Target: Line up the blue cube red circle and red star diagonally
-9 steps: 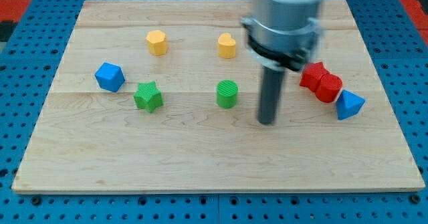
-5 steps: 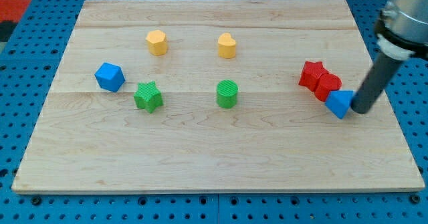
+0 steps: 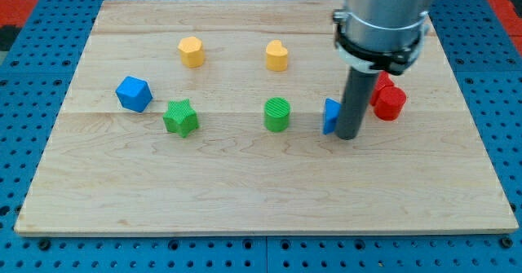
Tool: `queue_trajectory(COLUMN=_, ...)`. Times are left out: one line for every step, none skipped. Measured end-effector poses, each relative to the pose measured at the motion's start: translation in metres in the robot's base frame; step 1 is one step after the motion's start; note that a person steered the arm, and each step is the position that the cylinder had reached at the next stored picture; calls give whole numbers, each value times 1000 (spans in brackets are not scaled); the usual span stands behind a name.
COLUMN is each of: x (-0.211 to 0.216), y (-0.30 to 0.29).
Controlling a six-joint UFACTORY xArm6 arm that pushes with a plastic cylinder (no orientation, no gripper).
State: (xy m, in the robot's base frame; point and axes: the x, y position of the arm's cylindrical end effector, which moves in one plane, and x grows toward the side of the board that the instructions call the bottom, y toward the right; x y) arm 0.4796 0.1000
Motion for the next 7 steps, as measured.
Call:
queue_trajectory(x=0, y=-3)
queue_trajectory(x=-10, y=-3)
queue_trajectory(x=-3, y=8)
queue_trajectory(x=14, y=70)
queue_trajectory(x=-14, y=113)
queue_trajectory(x=-31, y=123)
queue_trajectory(x=-37, y=99)
